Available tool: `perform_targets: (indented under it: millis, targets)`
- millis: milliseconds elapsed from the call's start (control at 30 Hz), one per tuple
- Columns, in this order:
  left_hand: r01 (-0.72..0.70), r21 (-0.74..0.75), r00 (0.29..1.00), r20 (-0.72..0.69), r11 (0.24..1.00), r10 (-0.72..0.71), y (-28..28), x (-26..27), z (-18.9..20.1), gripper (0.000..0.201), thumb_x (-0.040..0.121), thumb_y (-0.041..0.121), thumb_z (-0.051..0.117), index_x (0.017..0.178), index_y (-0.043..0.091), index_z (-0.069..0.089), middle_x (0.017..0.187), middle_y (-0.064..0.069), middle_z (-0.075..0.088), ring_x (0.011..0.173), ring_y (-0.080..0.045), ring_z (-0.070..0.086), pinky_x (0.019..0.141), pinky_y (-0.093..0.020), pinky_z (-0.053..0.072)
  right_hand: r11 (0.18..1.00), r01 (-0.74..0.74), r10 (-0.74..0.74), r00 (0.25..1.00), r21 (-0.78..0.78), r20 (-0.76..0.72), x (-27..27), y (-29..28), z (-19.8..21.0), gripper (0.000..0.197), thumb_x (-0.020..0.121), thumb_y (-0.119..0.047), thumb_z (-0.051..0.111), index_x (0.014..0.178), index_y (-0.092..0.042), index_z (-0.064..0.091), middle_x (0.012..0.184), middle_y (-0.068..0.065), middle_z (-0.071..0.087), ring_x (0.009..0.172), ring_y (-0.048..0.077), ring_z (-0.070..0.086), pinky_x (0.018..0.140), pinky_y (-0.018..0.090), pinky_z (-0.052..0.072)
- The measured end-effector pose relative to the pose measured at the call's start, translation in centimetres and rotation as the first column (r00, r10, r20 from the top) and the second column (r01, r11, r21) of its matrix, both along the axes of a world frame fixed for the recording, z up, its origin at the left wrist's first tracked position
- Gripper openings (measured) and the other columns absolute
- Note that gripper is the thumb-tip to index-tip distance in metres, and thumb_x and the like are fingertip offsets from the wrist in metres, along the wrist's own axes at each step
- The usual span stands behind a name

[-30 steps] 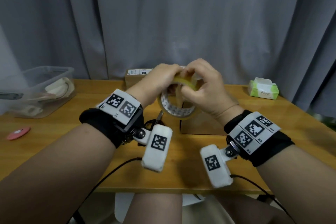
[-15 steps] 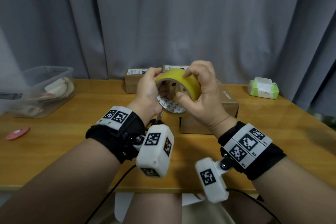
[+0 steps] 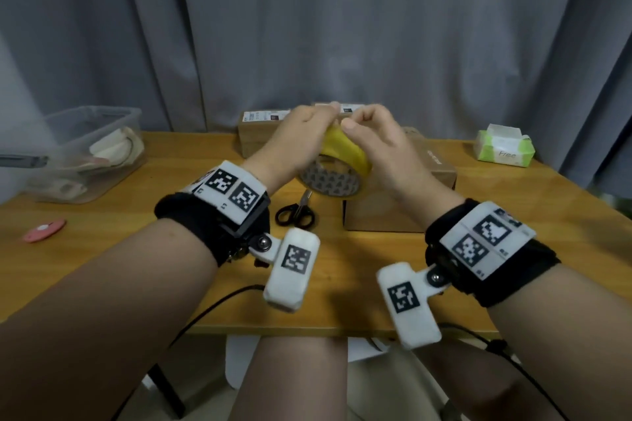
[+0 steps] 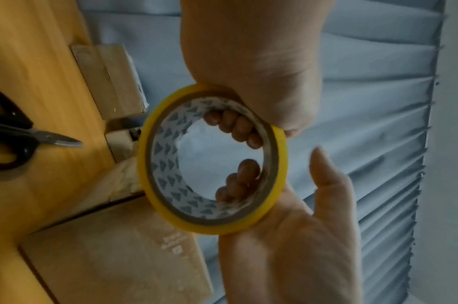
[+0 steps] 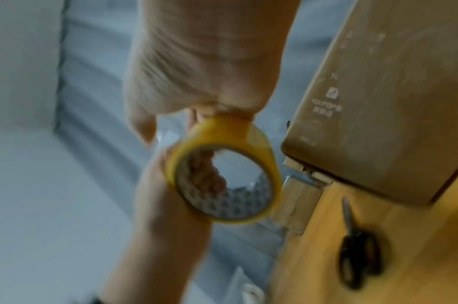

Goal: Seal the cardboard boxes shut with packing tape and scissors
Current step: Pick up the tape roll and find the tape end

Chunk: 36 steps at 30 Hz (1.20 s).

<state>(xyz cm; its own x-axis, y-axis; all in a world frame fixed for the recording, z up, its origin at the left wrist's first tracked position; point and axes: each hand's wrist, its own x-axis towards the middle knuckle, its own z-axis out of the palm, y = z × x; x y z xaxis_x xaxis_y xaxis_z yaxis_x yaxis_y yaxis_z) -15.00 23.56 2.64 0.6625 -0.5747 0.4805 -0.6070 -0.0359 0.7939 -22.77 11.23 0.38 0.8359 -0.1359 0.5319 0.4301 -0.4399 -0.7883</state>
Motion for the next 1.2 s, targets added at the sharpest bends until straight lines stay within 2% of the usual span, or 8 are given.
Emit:
perform_targets:
  millis: [133,400,533,700,900,1000,1100,1200]
  targets:
    - [-0.043,0.115,0.964,0.265,0.992,0.011,0.5,0.2,-0.5,0.048,0.093,0.033,0.03,0.06,0.008,0.053,0.057,-0.004,0.049,0.057,-0.012,0.046,0.062,-0.03,0.035,0.995,-0.005,-0.034,0.925,-0.1,-0.379,0.5,-0.2,0.7,0.028,0.061,-0.046,0.062,0.064,-0.019,0.067,0.074,-0.002,0.065,0.08,0.013,0.057,0.081,0.033,0.042]
    - [0.056,-0.058,0.989,0.141,0.997,-0.047,0.7,1.1,-0.4,0.045,0.098,0.023,0.033,0.058,0.014,0.052,0.055,0.001,0.048,0.052,-0.002,0.045,0.056,-0.015,0.035,0.997,-0.073,0.07,0.951,0.004,-0.3,0.0,0.3,1.2,0.015,0.069,-0.024,0.057,0.058,-0.016,0.061,0.067,0.01,0.052,0.071,0.023,0.046,0.073,0.039,0.035]
    - [0.072,-0.129,0.992,0.11,0.989,-0.058,1.0,1.3,-0.8,0.046,0.097,0.022,0.033,0.056,0.013,0.052,0.053,0.002,0.047,0.053,-0.003,0.045,0.06,-0.015,0.036,0.99,-0.139,0.133,0.955,-0.005,-0.264,-0.4,0.1,0.9,0.034,0.07,-0.024,0.057,0.078,0.009,0.059,0.076,0.013,0.052,0.076,0.025,0.044,0.076,0.039,0.033]
    - [0.05,-0.374,0.957,-0.248,0.926,-0.152,1.4,1.6,-1.1,0.046,0.097,0.03,0.039,0.055,0.013,0.047,0.049,0.005,0.043,0.053,-0.012,0.04,0.06,-0.027,0.035,0.975,-0.197,0.214,0.954,0.1,-0.211,-0.7,-0.7,1.2,0.018,0.077,-0.014,0.054,0.082,0.0,0.064,0.073,0.003,0.06,0.071,0.013,0.053,0.07,0.022,0.043]
    - [0.041,0.014,0.997,0.061,0.999,-0.042,2.2,1.0,0.2,0.035,0.097,0.024,0.048,0.066,0.009,0.054,0.059,0.006,0.047,0.053,-0.001,0.045,0.053,-0.012,0.037,0.993,-0.112,0.118,0.976,0.04,-0.182,-1.1,-0.8,0.6,0.021,0.089,0.004,0.052,0.077,-0.009,0.063,0.058,-0.014,0.06,0.056,-0.005,0.052,0.055,0.006,0.038]
    - [0.018,0.209,0.974,0.218,0.978,-0.065,1.8,0.3,0.1,0.047,0.098,0.034,0.046,0.065,0.002,0.055,0.06,-0.001,0.048,0.056,-0.014,0.046,0.055,-0.026,0.039,0.996,-0.091,0.091,0.983,0.005,-0.163,-0.8,-0.3,0.4,0.023,0.09,0.003,0.053,0.075,-0.011,0.064,0.068,-0.003,0.06,0.066,0.004,0.052,0.063,0.015,0.042]
    - [0.031,0.103,0.985,0.163,0.994,-0.048,1.8,0.1,-0.3,0.056,0.098,0.037,0.045,0.067,-0.01,0.052,0.058,-0.018,0.046,0.053,-0.029,0.044,0.054,-0.034,0.041,0.991,-0.128,0.134,0.973,0.04,-0.187,-0.7,0.0,0.5,0.021,0.09,-0.003,0.055,0.076,-0.014,0.066,0.072,-0.002,0.063,0.07,0.007,0.055,0.069,0.019,0.044]
    - [0.086,-0.037,0.996,0.01,0.996,-0.086,2.2,0.3,-0.6,0.051,0.099,0.034,0.045,0.063,-0.002,0.048,0.051,-0.01,0.042,0.046,-0.022,0.04,0.047,-0.023,0.036,0.983,-0.167,0.18,0.964,0.078,-0.196,-0.7,-0.5,0.6,0.01,0.082,-0.016,0.06,0.084,-0.014,0.069,0.079,-0.002,0.067,0.077,0.009,0.059,0.077,0.022,0.047]
